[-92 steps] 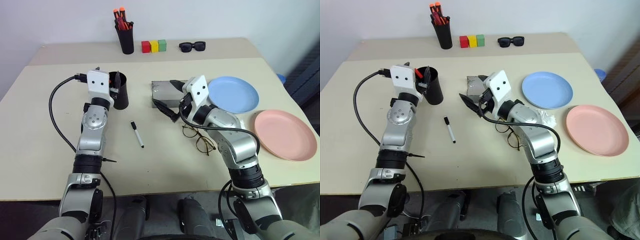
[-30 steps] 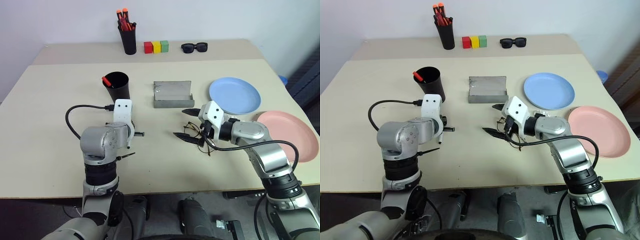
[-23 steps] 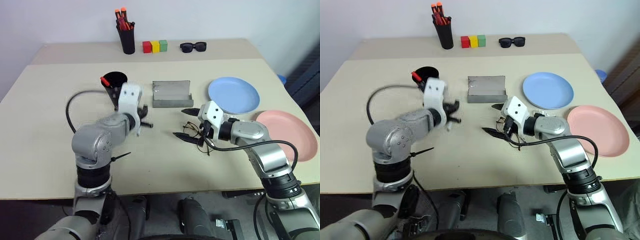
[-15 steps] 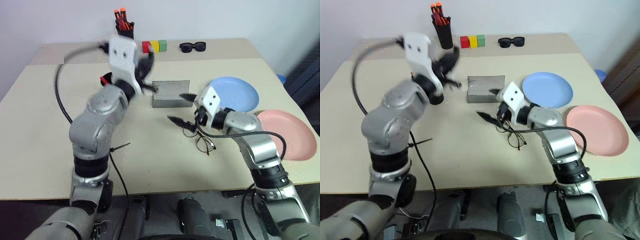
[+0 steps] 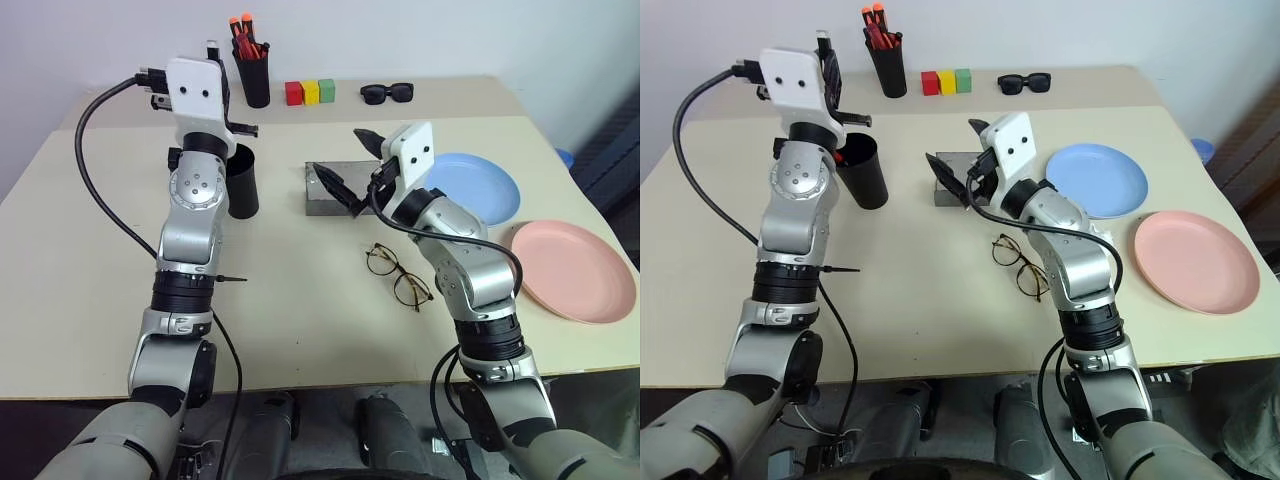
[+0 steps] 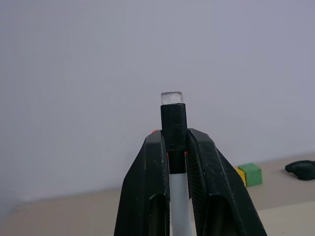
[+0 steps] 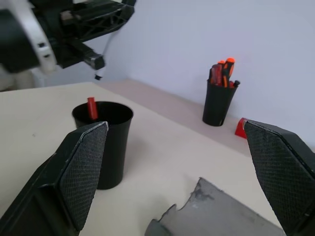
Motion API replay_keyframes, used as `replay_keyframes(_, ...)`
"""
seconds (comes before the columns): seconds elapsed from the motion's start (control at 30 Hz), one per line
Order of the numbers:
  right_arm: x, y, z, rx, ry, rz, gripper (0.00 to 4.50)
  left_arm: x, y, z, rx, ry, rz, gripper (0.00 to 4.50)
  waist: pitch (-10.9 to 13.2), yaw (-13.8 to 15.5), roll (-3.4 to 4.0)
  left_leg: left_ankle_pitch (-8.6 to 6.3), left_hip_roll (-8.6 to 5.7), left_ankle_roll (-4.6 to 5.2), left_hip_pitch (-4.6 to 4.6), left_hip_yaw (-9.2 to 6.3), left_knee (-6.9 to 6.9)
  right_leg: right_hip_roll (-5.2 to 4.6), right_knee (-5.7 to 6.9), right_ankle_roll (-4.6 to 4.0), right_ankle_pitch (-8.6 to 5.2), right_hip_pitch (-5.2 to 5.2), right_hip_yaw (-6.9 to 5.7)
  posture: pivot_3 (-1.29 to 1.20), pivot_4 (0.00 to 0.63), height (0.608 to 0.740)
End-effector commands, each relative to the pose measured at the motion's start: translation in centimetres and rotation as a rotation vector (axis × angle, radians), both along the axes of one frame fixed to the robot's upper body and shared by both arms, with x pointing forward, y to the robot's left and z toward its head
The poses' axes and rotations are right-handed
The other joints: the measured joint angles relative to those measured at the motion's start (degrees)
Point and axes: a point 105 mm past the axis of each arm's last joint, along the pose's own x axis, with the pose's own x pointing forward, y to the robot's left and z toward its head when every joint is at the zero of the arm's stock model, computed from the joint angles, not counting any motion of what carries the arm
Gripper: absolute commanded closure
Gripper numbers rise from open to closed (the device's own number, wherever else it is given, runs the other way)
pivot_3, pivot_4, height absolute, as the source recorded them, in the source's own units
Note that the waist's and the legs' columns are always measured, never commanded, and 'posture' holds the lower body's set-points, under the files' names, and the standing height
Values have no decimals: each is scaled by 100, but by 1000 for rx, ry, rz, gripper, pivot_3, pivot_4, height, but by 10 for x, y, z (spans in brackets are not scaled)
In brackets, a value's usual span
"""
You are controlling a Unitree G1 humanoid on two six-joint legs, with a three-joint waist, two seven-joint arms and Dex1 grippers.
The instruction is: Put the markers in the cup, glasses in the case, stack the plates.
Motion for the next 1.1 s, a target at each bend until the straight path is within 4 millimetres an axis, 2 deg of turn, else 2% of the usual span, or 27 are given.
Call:
replay_keyframes(0.03,-12,6,12,15,-50,34,0,-6,4,4,-15,-53,11,4449,0,-4,0,0,0,0,0,0,0,0,0,0,0,0,0,0,150,740)
replay_keyframes(0.37,-15,8,8,6,-38,55,0,-6,10,-25,10,-32,57,4449,0,-6,0,0,0,0,1,0,1,2,4,0,0,-1,0,0,150,740)
replay_keyframes(0.8,-21,13,3,-4,-22,98,0,3,11,-47,7,6,61,4449,0,-9,0,0,0,0,1,0,1,2,4,0,0,-1,0,0,150,740)
replay_keyframes(0.9,-24,15,0,-14,-15,112,0,2,12,-49,18,8,76,3106,0,-11,0,0,0,0,1,0,1,2,4,0,0,-1,0,0,150,740)
replay_keyframes(1.07,-25,17,-1,-16,-10,123,0,2,12,-51,7,16,73,499,0,-5,0,0,0,0,1,0,2,2,4,0,0,-1,-1,0,150,740)
replay_keyframes(1.1,-25,17,-1,-17,-10,125,0,2,12,-52,6,17,74,499,0,-6,0,0,0,0,1,-1,2,2,4,0,0,-1,-1,0,150,740)
